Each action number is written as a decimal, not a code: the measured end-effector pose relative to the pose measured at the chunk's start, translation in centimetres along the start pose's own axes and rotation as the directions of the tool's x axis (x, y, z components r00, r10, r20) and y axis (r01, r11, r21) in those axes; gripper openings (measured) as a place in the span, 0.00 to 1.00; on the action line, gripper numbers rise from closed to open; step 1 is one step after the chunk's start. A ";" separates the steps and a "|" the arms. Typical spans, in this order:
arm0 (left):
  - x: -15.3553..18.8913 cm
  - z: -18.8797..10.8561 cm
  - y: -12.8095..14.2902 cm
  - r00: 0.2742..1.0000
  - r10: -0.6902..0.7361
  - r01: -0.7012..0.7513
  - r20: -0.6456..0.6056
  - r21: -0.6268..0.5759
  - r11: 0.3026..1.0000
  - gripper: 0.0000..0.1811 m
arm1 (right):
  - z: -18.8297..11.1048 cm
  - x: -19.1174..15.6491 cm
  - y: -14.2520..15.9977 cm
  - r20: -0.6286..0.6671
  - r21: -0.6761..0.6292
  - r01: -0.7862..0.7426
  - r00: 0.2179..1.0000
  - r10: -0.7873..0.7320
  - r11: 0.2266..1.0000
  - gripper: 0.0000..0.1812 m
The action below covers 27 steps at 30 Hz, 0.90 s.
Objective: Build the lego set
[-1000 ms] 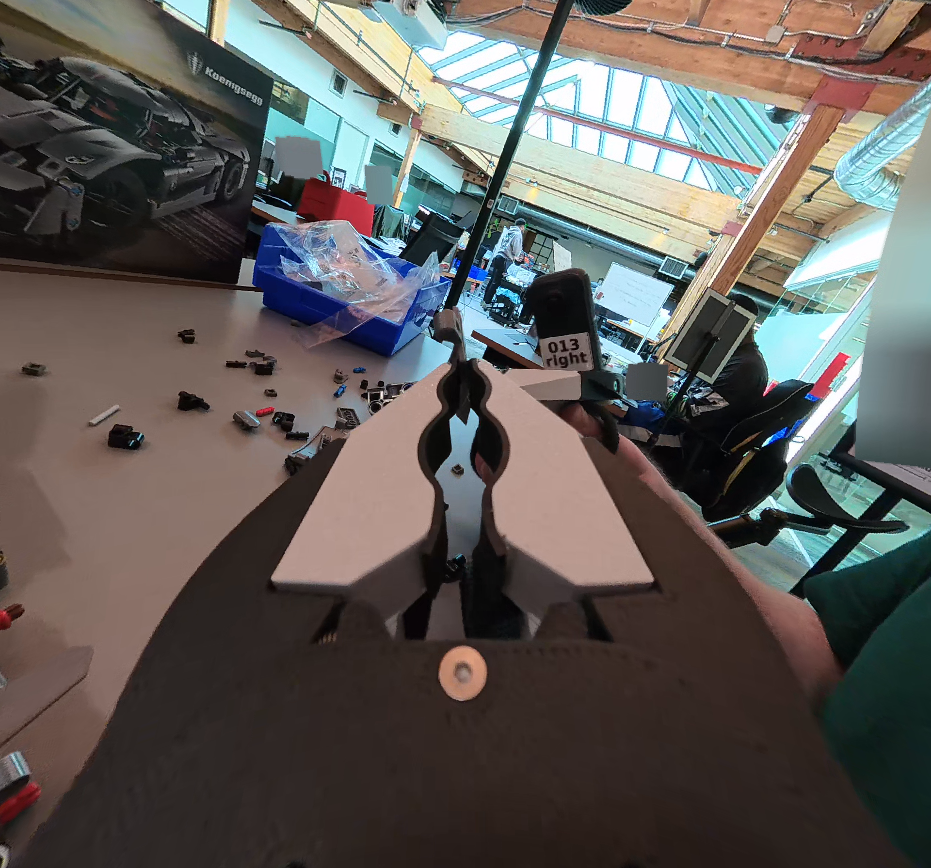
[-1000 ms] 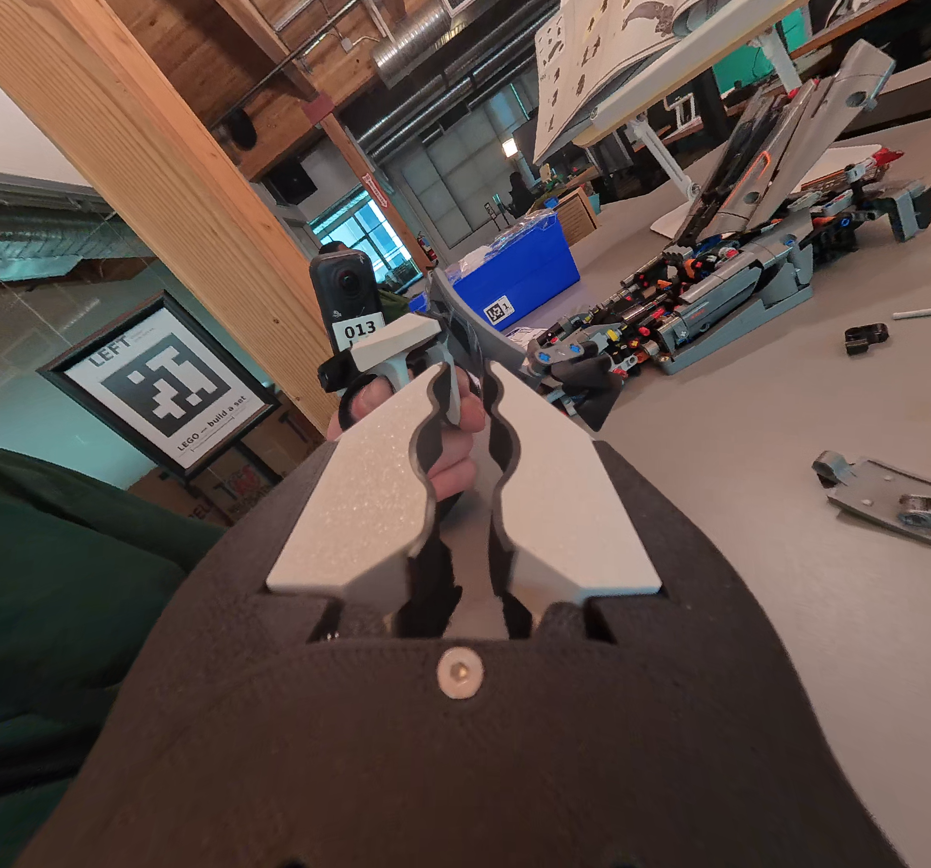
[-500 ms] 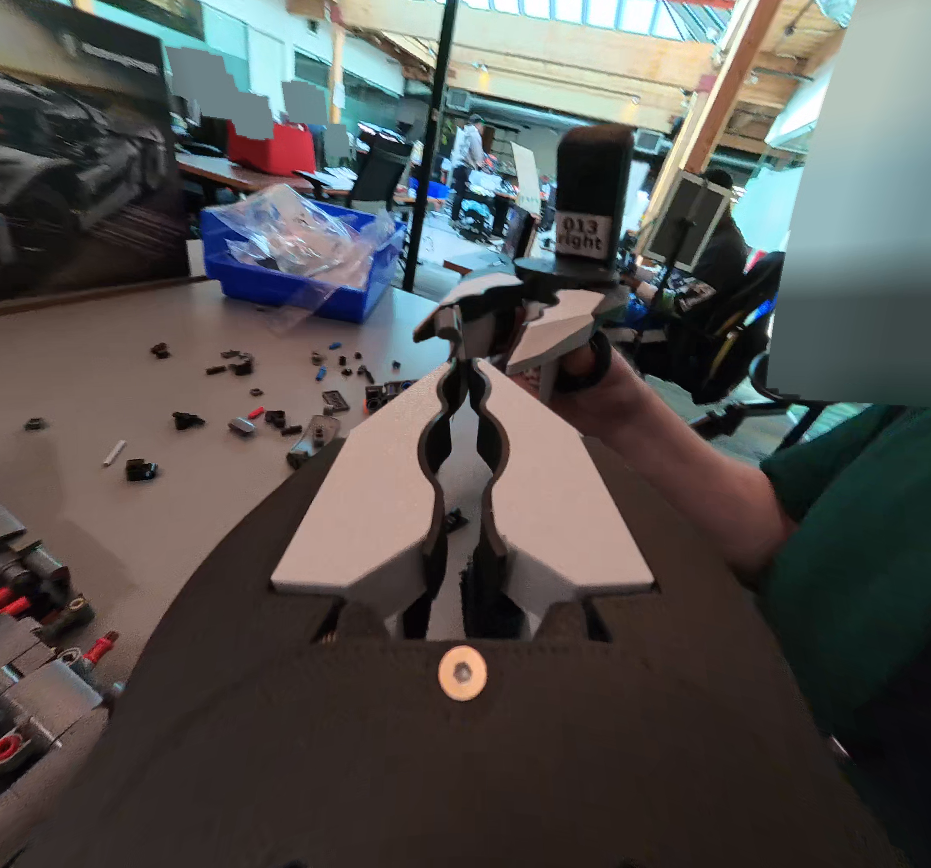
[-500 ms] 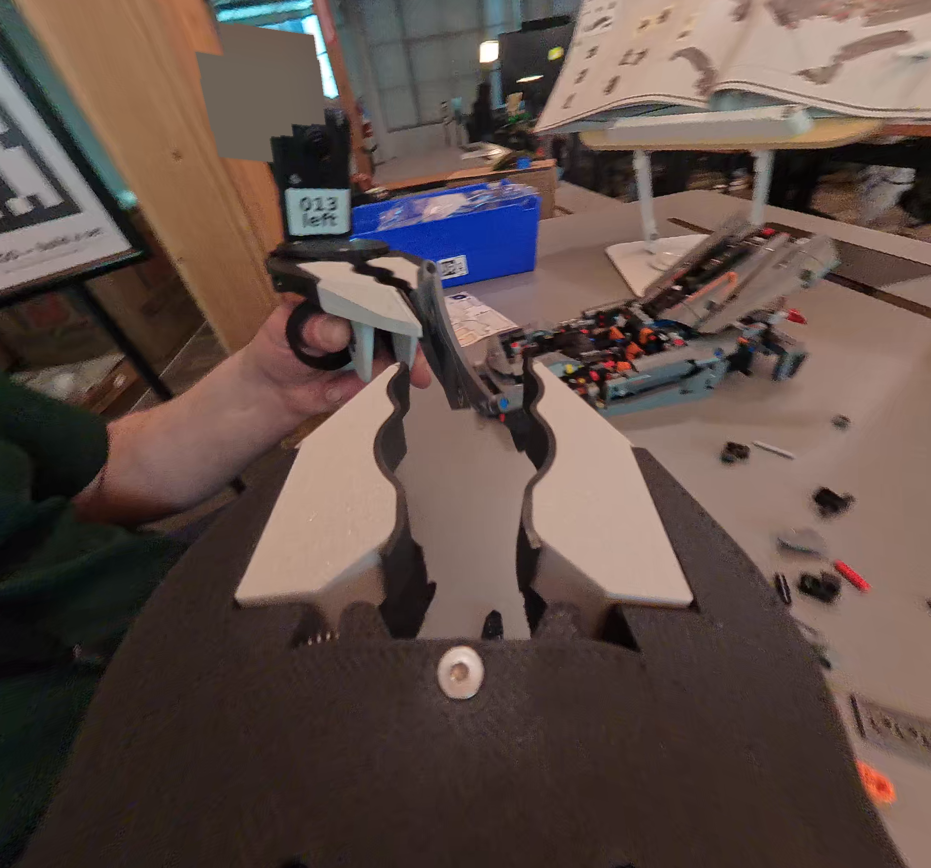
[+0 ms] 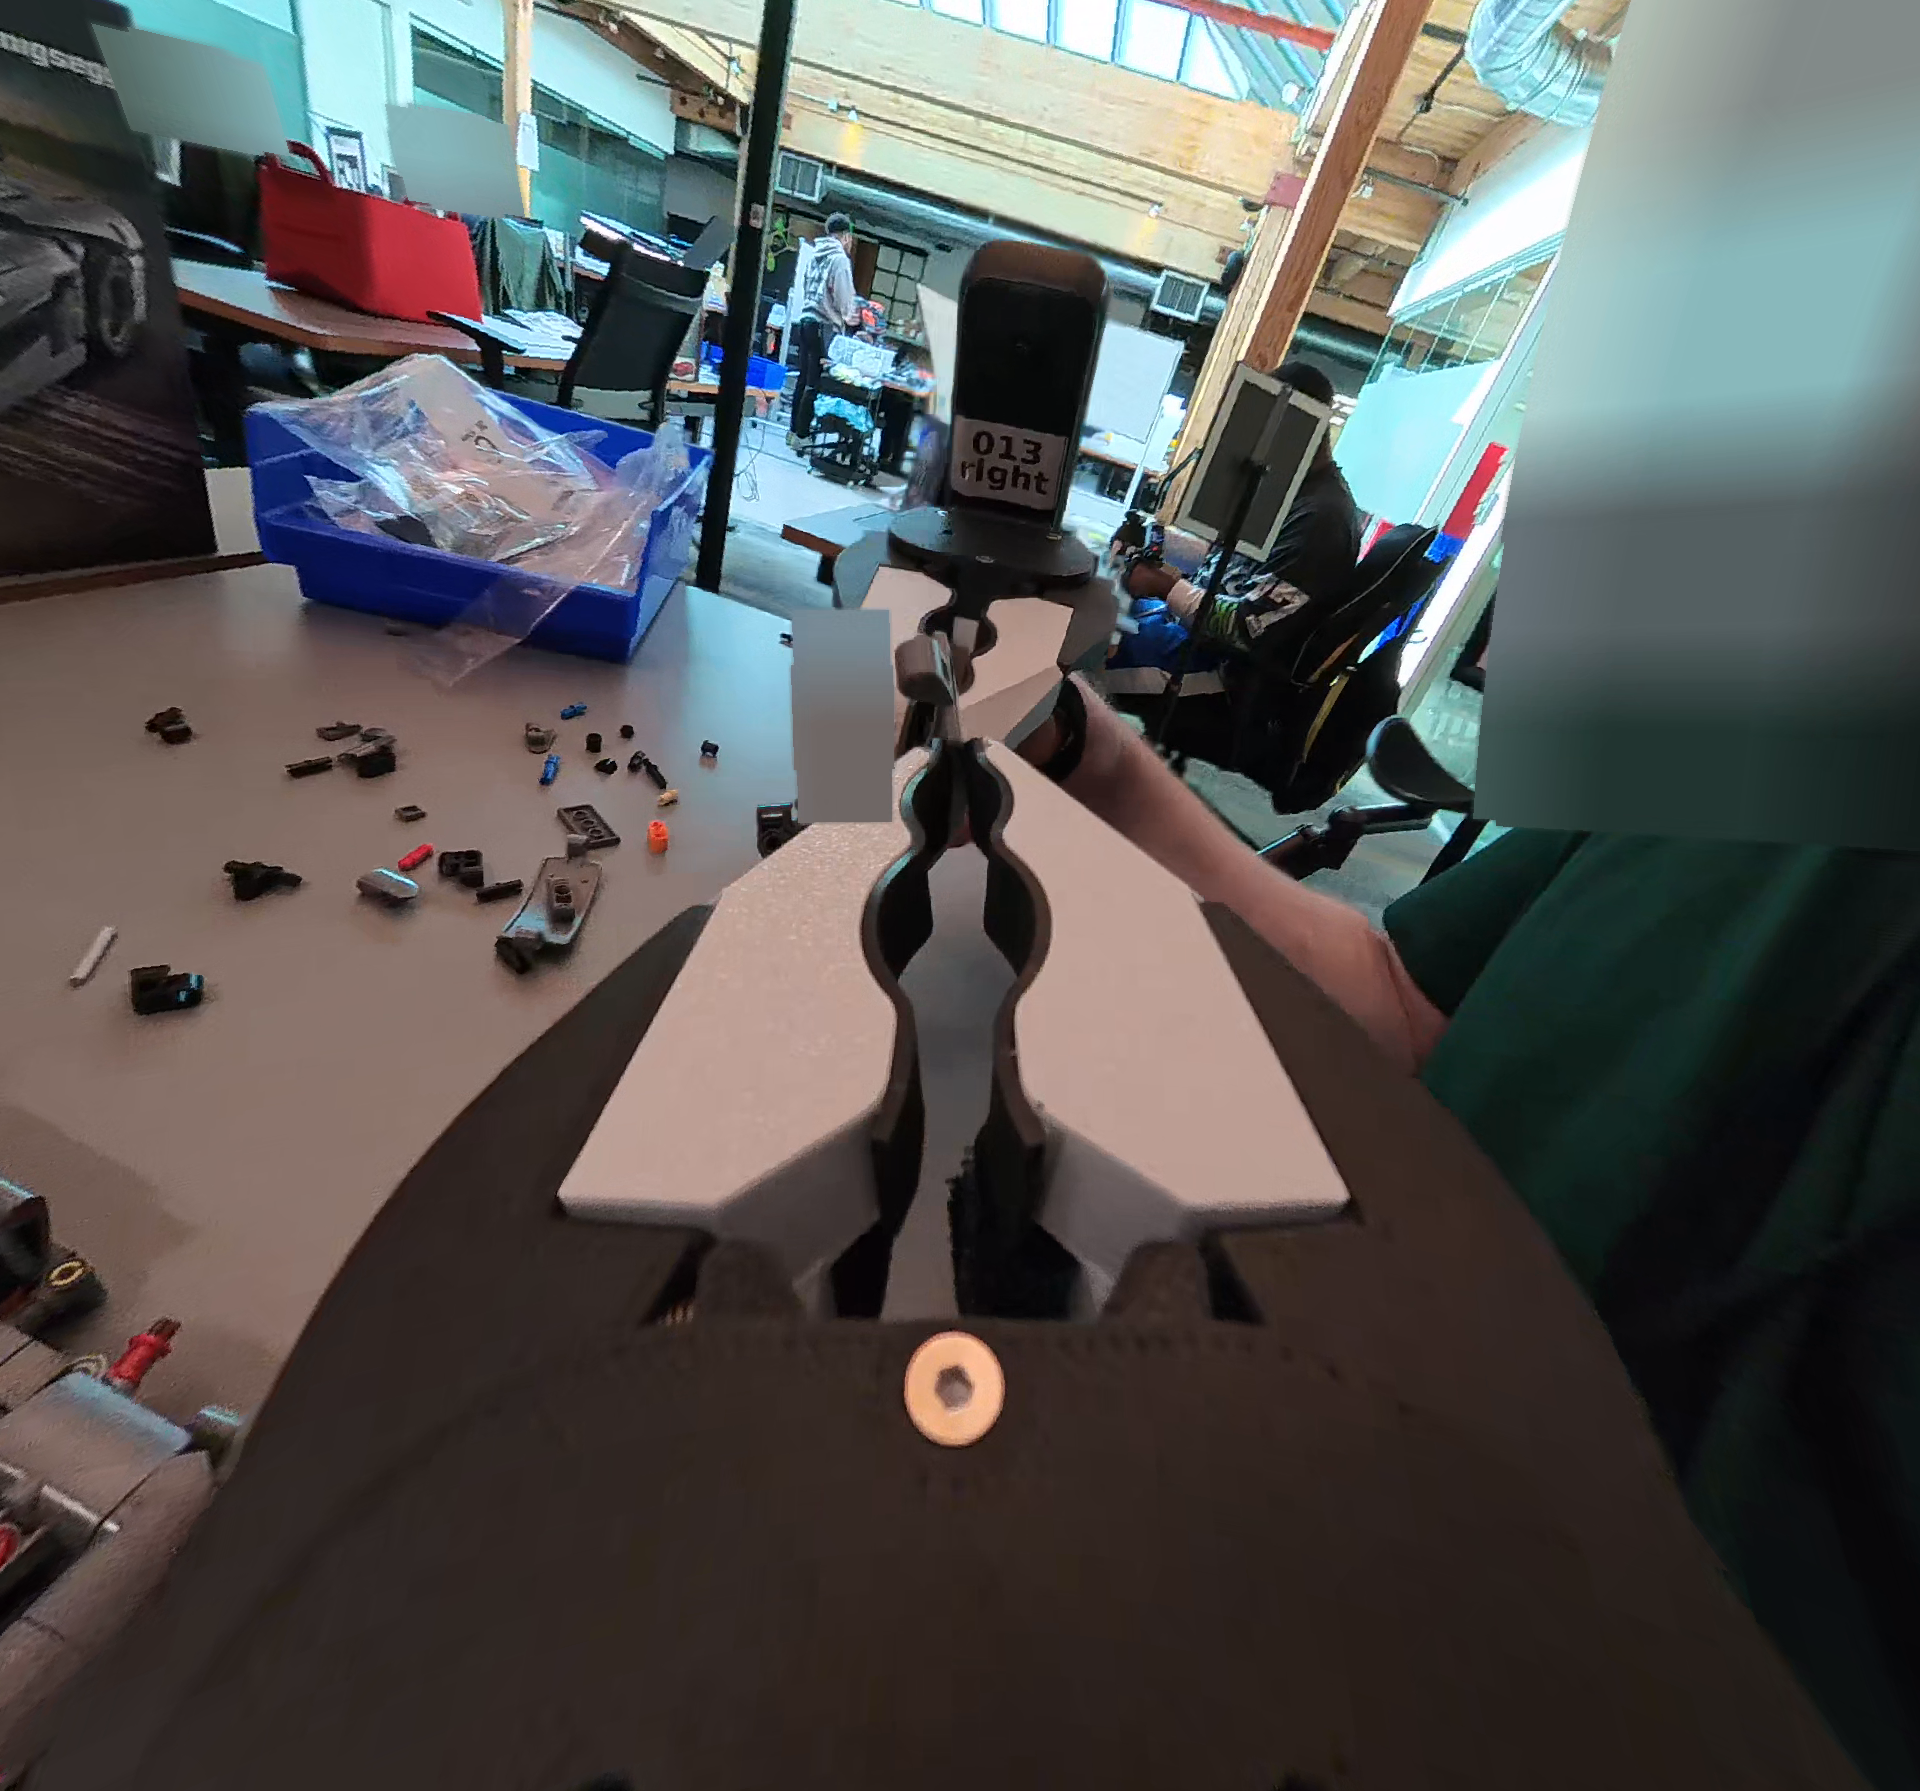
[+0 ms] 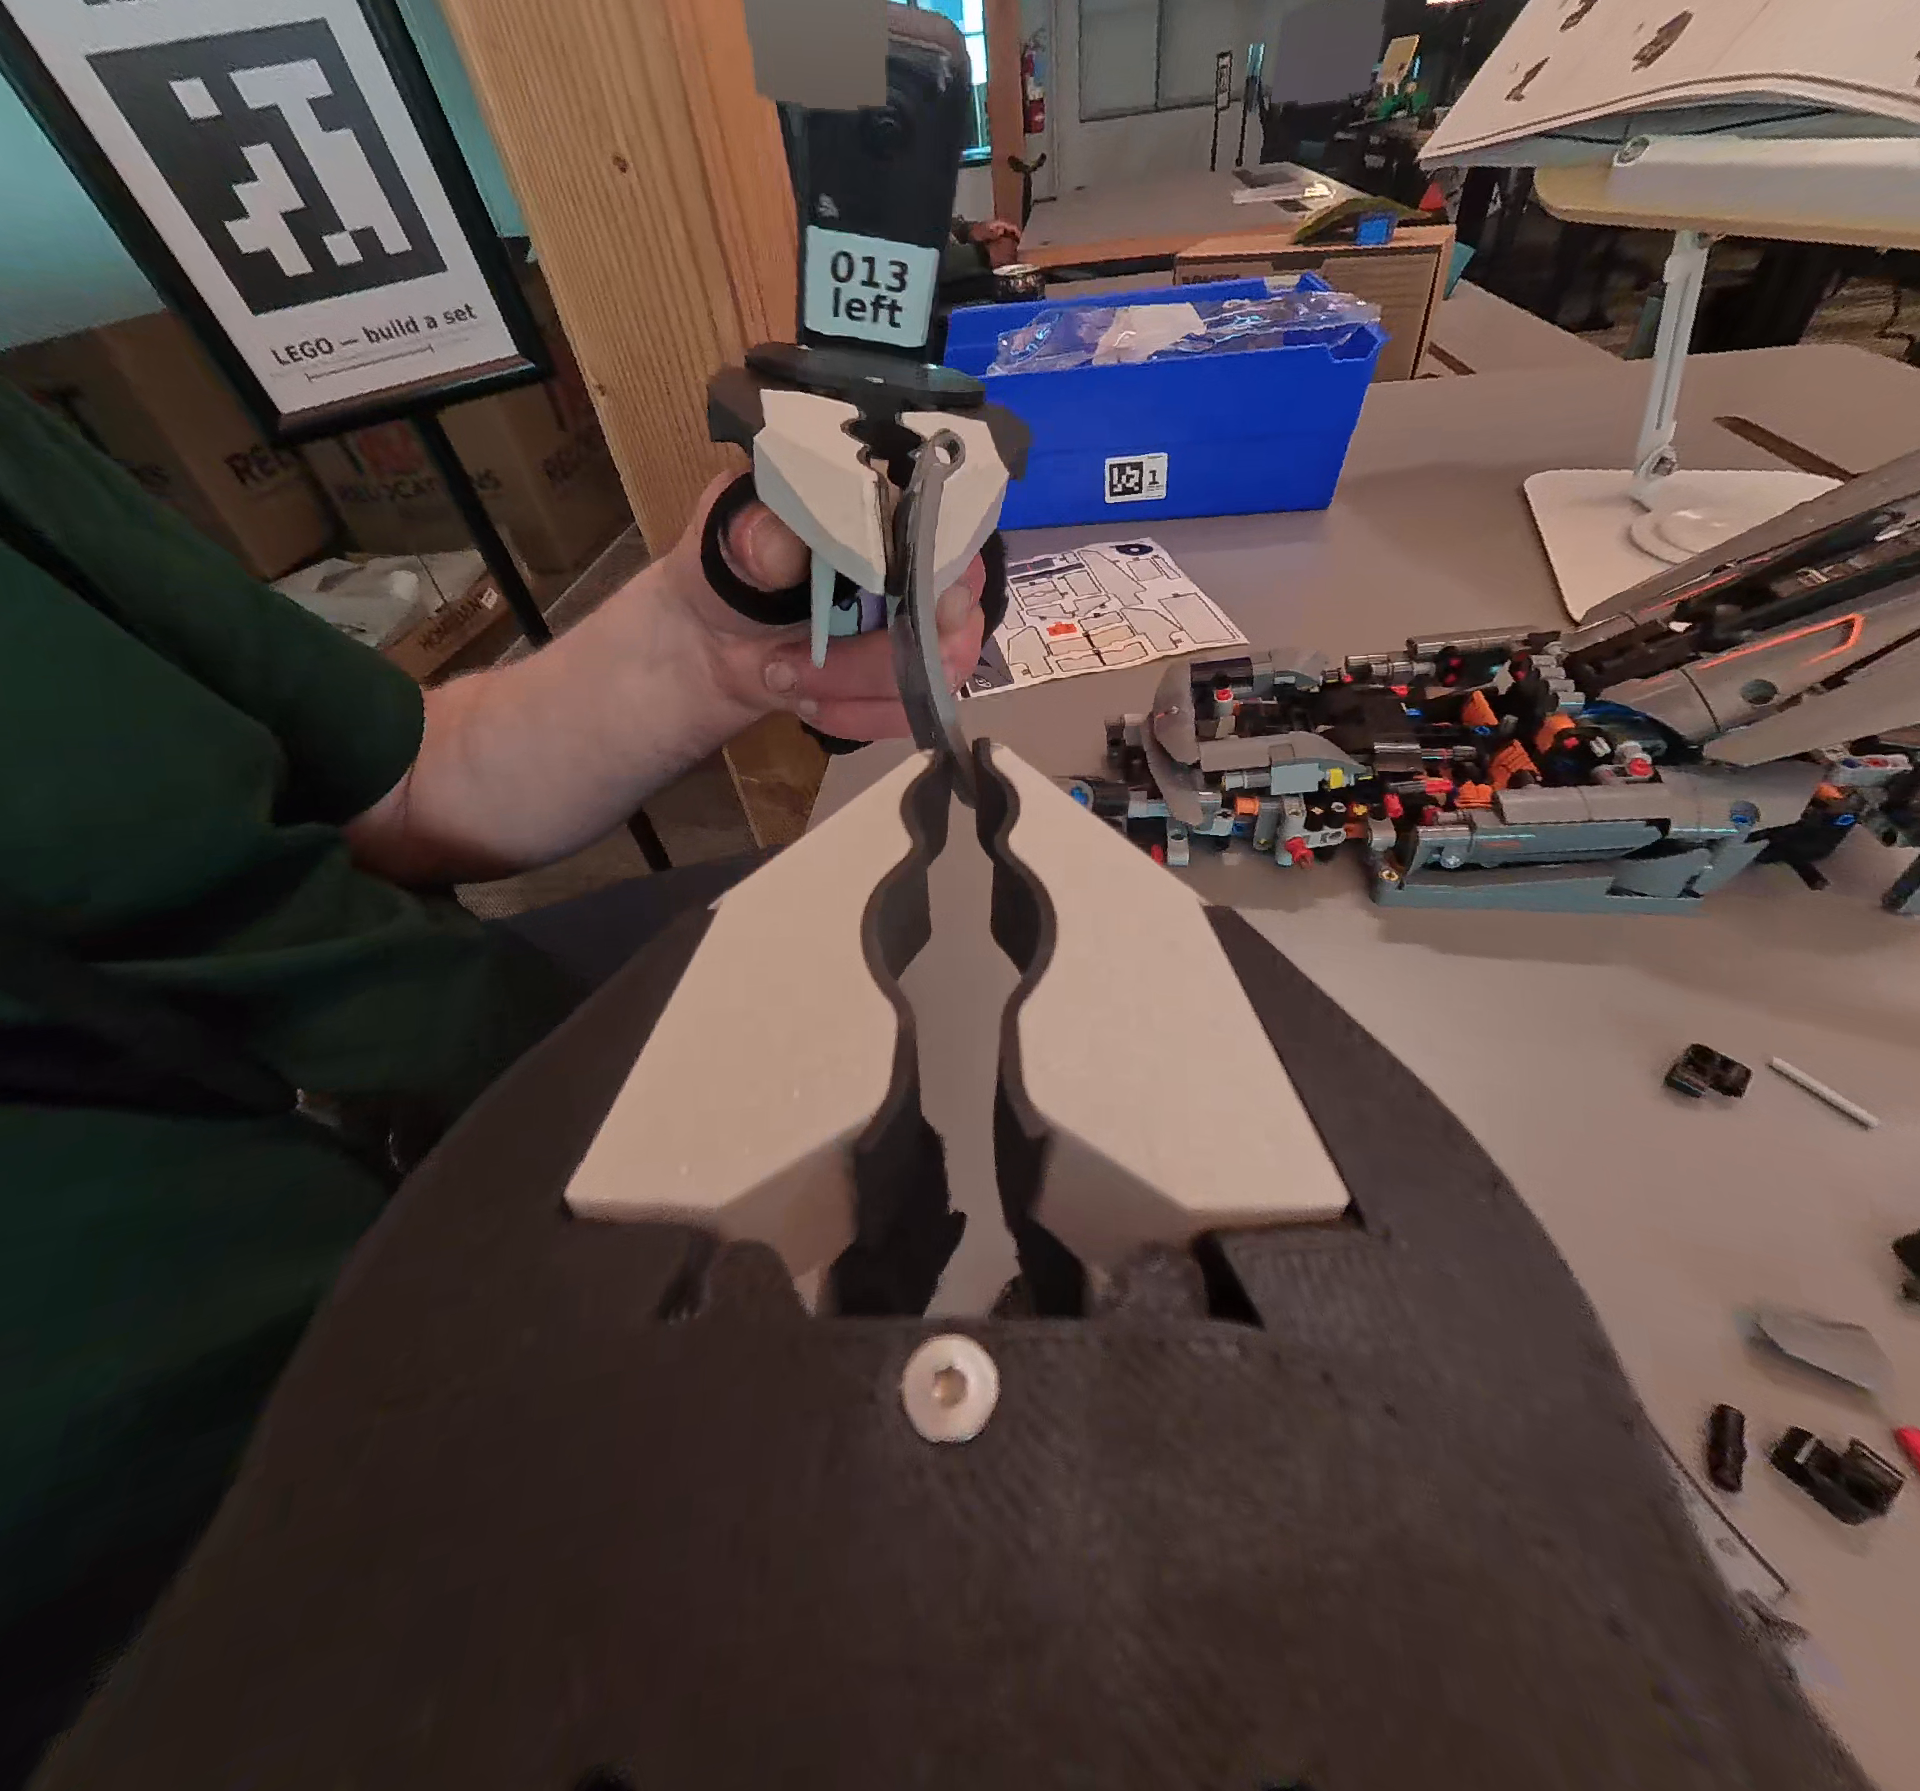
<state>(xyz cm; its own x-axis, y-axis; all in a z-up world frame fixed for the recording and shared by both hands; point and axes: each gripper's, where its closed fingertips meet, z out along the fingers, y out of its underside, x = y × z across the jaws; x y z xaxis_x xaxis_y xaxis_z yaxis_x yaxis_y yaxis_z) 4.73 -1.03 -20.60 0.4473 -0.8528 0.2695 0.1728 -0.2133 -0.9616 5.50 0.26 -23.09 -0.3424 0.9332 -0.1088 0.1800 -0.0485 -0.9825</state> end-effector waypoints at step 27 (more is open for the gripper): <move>-0.4 -0.1 -0.7 0.999 -0.017 0.020 -0.036 0.078 0.997 0.04 | 1.9 -1.0 -1.2 0.111 0.051 -0.049 0.993 0.043 0.998 0.00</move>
<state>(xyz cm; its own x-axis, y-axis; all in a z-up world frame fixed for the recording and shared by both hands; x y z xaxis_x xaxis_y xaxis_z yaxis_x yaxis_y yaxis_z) 4.32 -0.54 -20.00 0.4124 -0.8657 0.2836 0.2497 -0.1919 -0.9491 3.86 -1.27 -22.09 -0.4345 0.8850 -0.1673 0.1497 -0.1122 -0.9823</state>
